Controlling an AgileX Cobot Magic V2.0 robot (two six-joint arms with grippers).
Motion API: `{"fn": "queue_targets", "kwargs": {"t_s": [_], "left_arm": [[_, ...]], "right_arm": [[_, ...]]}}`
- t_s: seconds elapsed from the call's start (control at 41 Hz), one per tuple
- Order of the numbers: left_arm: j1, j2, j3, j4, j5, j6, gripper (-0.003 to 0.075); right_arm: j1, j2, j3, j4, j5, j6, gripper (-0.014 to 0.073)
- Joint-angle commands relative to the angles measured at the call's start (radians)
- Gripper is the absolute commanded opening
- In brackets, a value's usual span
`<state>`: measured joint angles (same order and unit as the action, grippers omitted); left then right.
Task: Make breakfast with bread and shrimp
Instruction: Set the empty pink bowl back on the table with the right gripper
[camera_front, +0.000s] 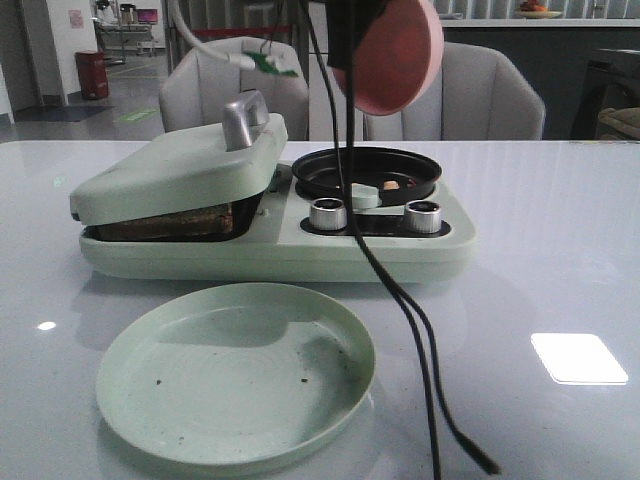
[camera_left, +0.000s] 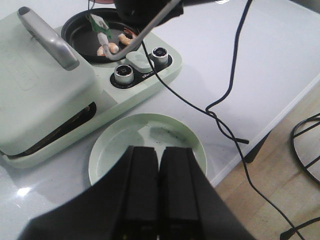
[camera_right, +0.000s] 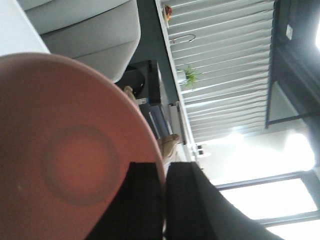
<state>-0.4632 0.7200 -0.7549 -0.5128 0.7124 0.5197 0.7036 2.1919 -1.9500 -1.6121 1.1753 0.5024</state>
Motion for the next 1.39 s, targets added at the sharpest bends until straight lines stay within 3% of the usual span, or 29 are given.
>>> {"fn": "queue_targets", "kwargs": {"t_s": [0.0, 0.146, 0.317, 0.561, 0.731, 0.877, 1.17, 1.243, 1.365], "left_arm": [[0.001, -0.003, -0.03, -0.037, -0.068, -0.008, 0.0099], [0.001, -0.003, -0.03, -0.037, -0.068, -0.008, 0.01], [0.001, -0.003, -0.03, -0.037, -0.068, -0.008, 0.0099], [0.001, -0.003, -0.03, -0.037, -0.068, -0.008, 0.0099], [0.001, -0.003, -0.03, -0.037, -0.068, -0.008, 0.01], [0.001, -0.003, -0.03, -0.037, -0.068, -0.008, 0.01], [0.001, -0.003, -0.03, -0.037, -0.068, -0.008, 0.0099], [0.001, -0.003, -0.03, -0.037, -0.068, -0.008, 0.01], [0.001, -0.003, -0.03, -0.037, -0.068, -0.008, 0.01]], "right_arm": [[-0.021, -0.179, -0.037, 0.082, 0.159, -0.016, 0.0025], [-0.126, -0.365, -0.001, 0.499, 0.158, -0.065, 0.0025], [-0.364, -0.593, 0.25, 0.945, 0.114, -0.14, 0.0025], [-0.717, -0.811, 0.692, 1.341, -0.18, -0.23, 0.0025], [-0.872, -0.814, 0.885, 1.623, -0.322, -0.379, 0.0025], [-0.891, -0.791, 0.975, 1.751, -0.464, -0.46, 0.0025], [-0.889, -0.686, 0.999, 1.772, -0.58, -0.461, 0.0037], [-0.889, -0.661, 0.999, 1.772, -0.578, -0.461, 0.0071], [-0.889, -0.633, 0.999, 1.767, -0.556, -0.482, 0.0199]]}}
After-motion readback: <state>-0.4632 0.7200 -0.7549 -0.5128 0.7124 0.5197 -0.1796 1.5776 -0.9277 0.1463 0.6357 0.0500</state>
